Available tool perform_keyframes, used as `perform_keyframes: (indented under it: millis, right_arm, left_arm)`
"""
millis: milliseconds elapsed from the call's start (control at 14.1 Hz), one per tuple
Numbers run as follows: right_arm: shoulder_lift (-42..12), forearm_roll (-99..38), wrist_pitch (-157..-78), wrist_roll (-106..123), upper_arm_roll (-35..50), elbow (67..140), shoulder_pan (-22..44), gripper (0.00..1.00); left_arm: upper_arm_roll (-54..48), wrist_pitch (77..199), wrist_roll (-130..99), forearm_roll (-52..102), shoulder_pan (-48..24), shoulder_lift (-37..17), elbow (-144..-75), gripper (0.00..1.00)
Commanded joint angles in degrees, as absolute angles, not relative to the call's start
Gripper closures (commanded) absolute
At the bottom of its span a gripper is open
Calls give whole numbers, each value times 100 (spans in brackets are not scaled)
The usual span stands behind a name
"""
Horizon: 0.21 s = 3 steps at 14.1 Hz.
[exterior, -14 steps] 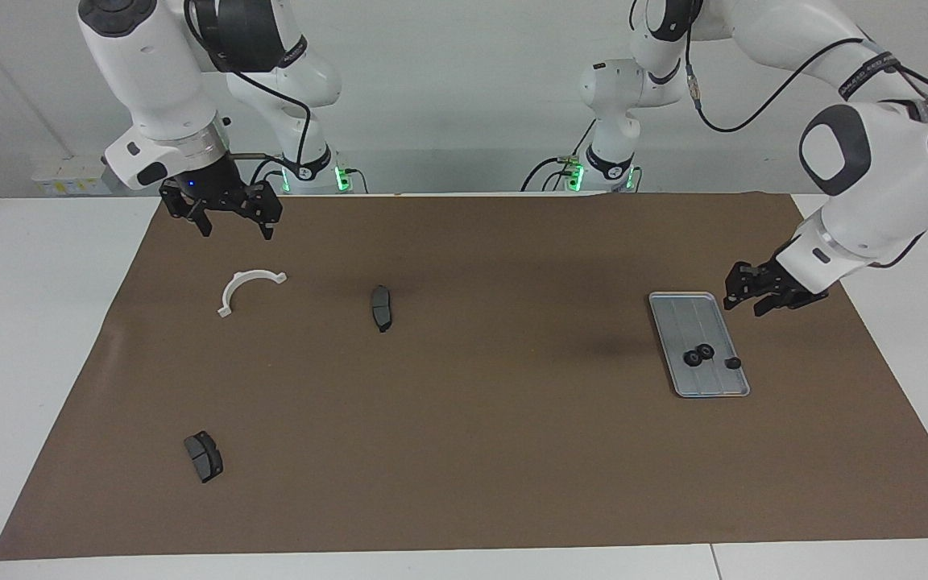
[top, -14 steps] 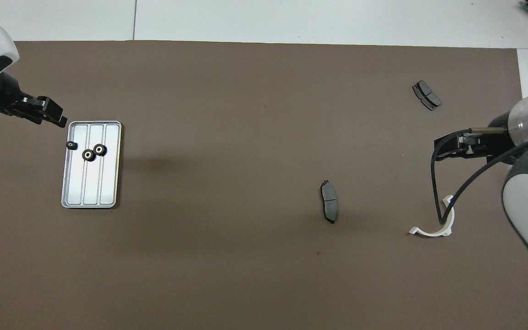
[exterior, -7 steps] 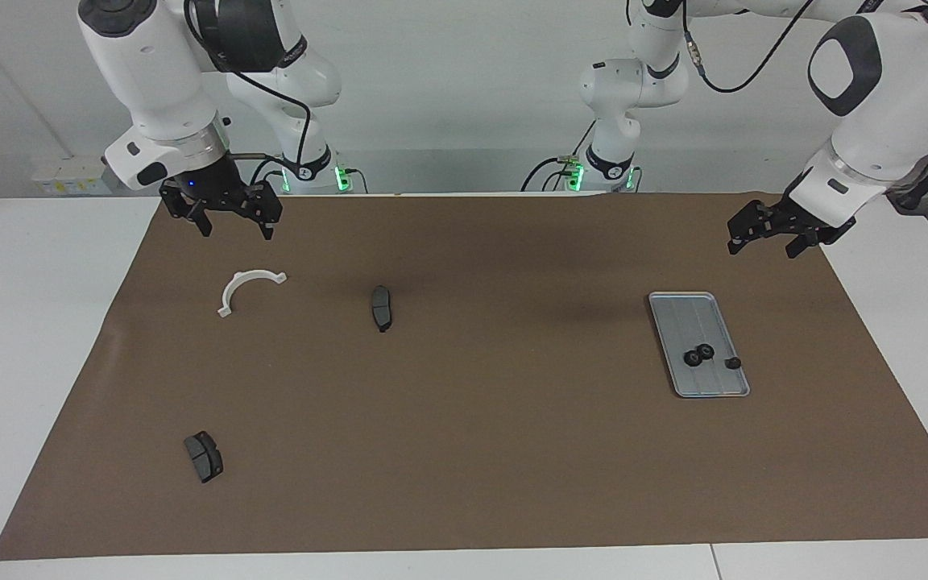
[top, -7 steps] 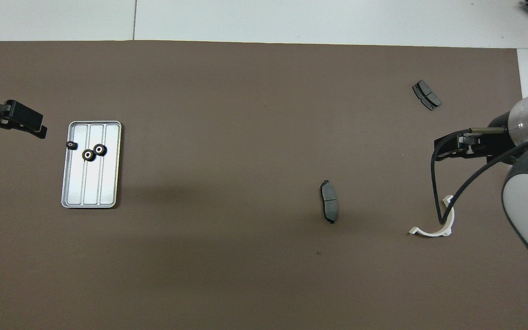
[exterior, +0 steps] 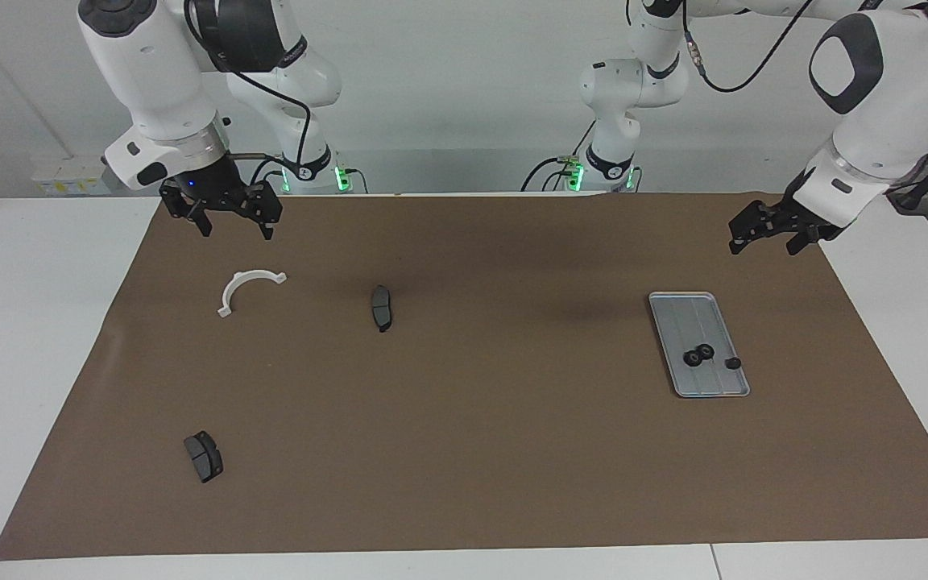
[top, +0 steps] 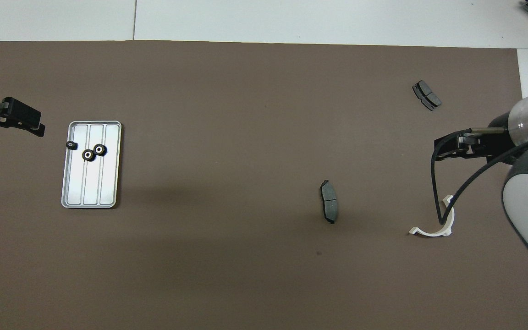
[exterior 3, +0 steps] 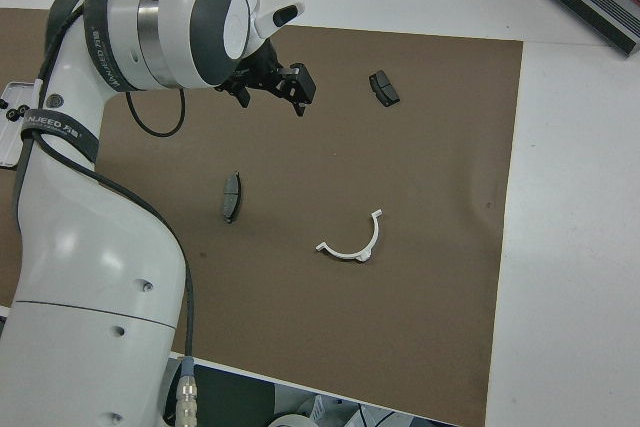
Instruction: Pick bearing gear from pile to tray
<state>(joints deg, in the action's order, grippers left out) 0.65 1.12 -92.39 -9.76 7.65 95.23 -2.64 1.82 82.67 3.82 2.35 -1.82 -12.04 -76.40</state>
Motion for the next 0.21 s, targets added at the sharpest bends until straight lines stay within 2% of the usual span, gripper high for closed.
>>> perform_keyframes:
  millis: [0, 142]
  right_arm:
    - [149, 18, -9246, -1037, 817, 9598, -352, 0]
    - [149, 18, -9246, -1037, 817, 9598, -343, 0]
  left_arm:
    - [246, 8244, 325, 106, -255, -1187, -7444, 0]
    - [237, 8279, 334, 97, -246, -1187, -7444, 0]
